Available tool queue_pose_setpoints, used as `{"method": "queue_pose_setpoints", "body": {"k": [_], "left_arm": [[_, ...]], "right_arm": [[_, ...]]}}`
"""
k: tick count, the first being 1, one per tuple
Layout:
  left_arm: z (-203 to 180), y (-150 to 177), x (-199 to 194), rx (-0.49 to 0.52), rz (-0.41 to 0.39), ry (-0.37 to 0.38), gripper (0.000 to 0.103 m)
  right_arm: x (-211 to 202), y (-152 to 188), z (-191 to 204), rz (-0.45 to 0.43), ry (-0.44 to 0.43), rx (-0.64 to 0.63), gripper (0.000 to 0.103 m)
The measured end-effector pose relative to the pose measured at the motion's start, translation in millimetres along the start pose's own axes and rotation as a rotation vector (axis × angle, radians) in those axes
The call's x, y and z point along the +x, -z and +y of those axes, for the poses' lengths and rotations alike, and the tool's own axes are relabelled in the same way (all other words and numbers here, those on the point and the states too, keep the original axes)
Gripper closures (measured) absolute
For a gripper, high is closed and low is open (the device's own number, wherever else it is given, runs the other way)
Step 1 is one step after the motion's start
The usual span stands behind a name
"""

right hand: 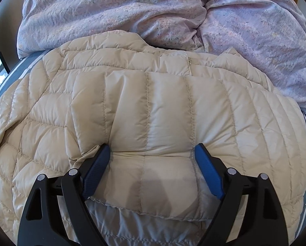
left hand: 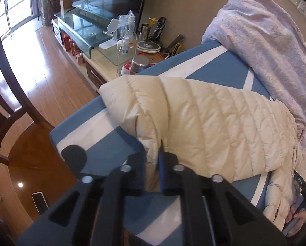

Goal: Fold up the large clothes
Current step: 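Grasp the other sleeve cuff with the left tool and fold it across the back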

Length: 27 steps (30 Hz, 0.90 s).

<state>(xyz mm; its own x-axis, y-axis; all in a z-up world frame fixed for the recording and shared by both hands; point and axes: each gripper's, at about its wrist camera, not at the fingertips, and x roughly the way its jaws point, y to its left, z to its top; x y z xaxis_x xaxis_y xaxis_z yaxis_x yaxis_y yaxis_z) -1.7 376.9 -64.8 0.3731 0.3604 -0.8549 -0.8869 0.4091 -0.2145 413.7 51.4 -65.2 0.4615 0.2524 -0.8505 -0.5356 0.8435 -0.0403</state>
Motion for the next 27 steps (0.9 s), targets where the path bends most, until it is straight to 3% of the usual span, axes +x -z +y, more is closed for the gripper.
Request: {"method": "queue_pose_setpoints", "body": {"k": [6, 14, 20, 27], "left_arm": [[-48, -17, -31, 0.072, -0.088, 0.088, 0.099], [-173, -31, -95, 0.204, -0.185, 0.390, 0.099], [-289, 5, -110, 0.357, -0.146, 0.563, 0.099], [-382, 60, -92, 0.479, -0.035, 0.667, 0.099]], "right_arm": [[2, -1, 0, 0.010, -0.002, 0.004, 0.016], [-3, -4, -3, 0.041, -0.037, 0.003, 0.014], [-38, -4, -30, -0.012, -0.153, 0.072, 0.007], [-57, 8, -82, -0.073, -0.065, 0.096, 0.007]]}}
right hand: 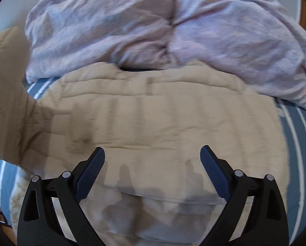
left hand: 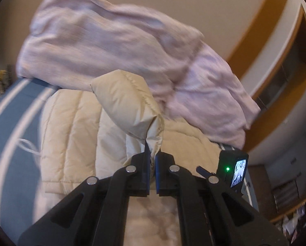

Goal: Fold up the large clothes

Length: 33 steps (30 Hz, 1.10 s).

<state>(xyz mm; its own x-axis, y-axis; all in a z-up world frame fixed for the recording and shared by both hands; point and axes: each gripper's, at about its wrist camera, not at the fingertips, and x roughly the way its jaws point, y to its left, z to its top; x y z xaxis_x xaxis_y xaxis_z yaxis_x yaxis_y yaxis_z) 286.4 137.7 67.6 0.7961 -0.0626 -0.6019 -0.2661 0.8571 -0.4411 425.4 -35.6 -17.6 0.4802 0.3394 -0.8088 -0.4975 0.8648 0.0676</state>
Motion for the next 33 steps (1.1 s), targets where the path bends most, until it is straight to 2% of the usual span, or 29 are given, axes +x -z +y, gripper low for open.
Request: {"method": "queue_pose_setpoints", "body": {"k": [11, 14, 15, 16, 17, 19, 21, 22, 23, 29, 33], "left_arm": [[-75, 36, 100, 0.060, 0.169, 0.080, 0.099], [-85, 46, 121, 0.063, 0.219, 0.088, 0.095], [-87, 49, 125, 0.063, 0.229, 0.089, 0.088], [-88, 52, 128, 0.066, 0.238, 0.092, 0.076], [-90, 55, 131, 0.071, 0.244, 0.100, 0.070], [-89, 58, 125, 0.082, 0.238, 0.098, 0.047], [-88, 57, 116, 0.101, 0.214, 0.093, 0.036], [-86, 56, 111, 0.110, 0.200, 0.084, 0.034], [-85, 53, 108, 0.115, 0.192, 0.075, 0.033], [-53, 45, 91, 0.139, 0.155, -0.059, 0.033], [-31, 43, 91, 0.136, 0.156, -0.125, 0.033]], "right_arm": [[-14, 18, -99, -0.035, 0.136, 0.124, 0.007], [-18, 20, -117, -0.049, 0.152, 0.156, 0.007], [-20, 21, -123, -0.054, 0.157, 0.167, 0.007], [-20, 20, -126, -0.056, 0.159, 0.174, 0.007], [-22, 20, -129, -0.059, 0.159, 0.179, 0.007], [-27, 21, -132, -0.071, 0.155, 0.184, 0.008], [-33, 20, -132, -0.091, 0.139, 0.186, 0.014], [-35, 19, -130, -0.100, 0.122, 0.188, 0.021], [-38, 18, -128, -0.105, 0.102, 0.189, 0.030], [-40, 10, -98, -0.106, -0.119, 0.166, 0.062], [-32, 7, -67, -0.090, -0.188, 0.113, 0.072]]}}
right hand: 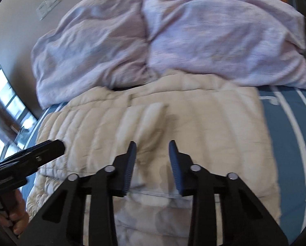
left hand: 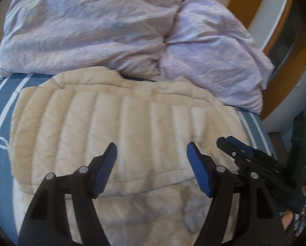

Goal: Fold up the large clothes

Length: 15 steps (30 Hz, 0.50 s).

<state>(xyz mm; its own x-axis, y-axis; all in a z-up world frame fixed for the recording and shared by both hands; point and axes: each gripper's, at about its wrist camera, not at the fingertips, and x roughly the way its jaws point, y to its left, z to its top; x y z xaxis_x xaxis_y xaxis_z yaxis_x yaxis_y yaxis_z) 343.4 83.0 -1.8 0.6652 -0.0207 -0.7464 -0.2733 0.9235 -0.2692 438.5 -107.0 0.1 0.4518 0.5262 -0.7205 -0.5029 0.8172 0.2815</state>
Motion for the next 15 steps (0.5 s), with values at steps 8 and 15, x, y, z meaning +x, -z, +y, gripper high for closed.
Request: {"method": "queue_pose_setpoints", "body": {"k": [8, 15], "left_arm": [[33, 5, 11, 0.008, 0.015, -0.114, 0.033], [62, 13, 36, -0.035, 0.068, -0.169, 0.033]], "right_arm": [[30, 3, 31, 0.046, -0.029, -0.063, 0.080], [69, 15, 4, 0.186, 0.056, 0.021, 0.084]]}}
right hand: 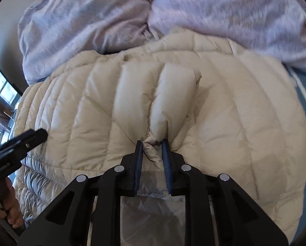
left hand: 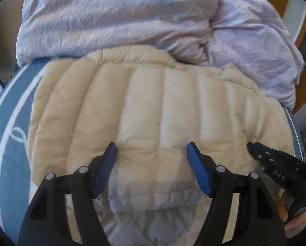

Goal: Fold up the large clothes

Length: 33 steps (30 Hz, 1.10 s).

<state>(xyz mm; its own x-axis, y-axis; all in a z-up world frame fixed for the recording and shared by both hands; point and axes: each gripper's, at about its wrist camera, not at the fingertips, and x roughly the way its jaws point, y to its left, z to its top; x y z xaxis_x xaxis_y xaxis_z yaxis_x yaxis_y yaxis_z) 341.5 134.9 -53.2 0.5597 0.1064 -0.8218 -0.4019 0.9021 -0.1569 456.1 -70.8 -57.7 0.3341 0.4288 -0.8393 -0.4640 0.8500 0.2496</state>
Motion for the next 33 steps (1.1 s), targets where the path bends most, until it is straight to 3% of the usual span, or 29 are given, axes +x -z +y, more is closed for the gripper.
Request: {"method": "queue_pose_setpoints", "body": {"k": [4, 6, 8, 9, 10, 13, 20, 26, 29, 33], "left_arm": [[4, 5, 3, -0.007, 0.006, 0.005, 0.033], [4, 8, -6, -0.005, 0.009, 0.024, 0.033], [4, 12, -18, 0.003, 0.008, 0.045, 0.030], [7, 17, -27, 0.014, 0.006, 0.056, 0.027], [10, 24, -37, 0.029, 0.002, 0.064, 0.025], [22, 49, -65, 0.062, -0.008, 0.074, 0.019], [73, 129, -125, 0.056, -0.006, 0.043, 0.017], [114, 178, -145, -0.039, 0.011, 0.062, 0.017], [125, 195, -149, -0.070, 0.020, 0.084, 0.018], [131, 210, -151, -0.093, 0.026, 0.108, 0.027]], "right_arm": [[2, -3, -1, 0.020, -0.009, 0.011, 0.081], [-3, -4, -3, 0.039, -0.035, 0.013, 0.072], [-19, -1, -9, 0.048, -0.087, 0.042, 0.046], [-26, 0, -10, 0.042, -0.094, 0.048, 0.025], [-42, 4, -13, 0.017, -0.092, 0.046, 0.017], [-77, 22, -19, 0.002, -0.087, 0.006, 0.016], [-133, 95, -65, 0.078, -0.002, 0.016, 0.015], [-164, 158, -112, 0.112, 0.074, 0.084, 0.015], [-173, 182, -132, 0.124, 0.075, 0.128, 0.015], [-178, 206, -150, 0.126, 0.038, 0.189, 0.015]]}}
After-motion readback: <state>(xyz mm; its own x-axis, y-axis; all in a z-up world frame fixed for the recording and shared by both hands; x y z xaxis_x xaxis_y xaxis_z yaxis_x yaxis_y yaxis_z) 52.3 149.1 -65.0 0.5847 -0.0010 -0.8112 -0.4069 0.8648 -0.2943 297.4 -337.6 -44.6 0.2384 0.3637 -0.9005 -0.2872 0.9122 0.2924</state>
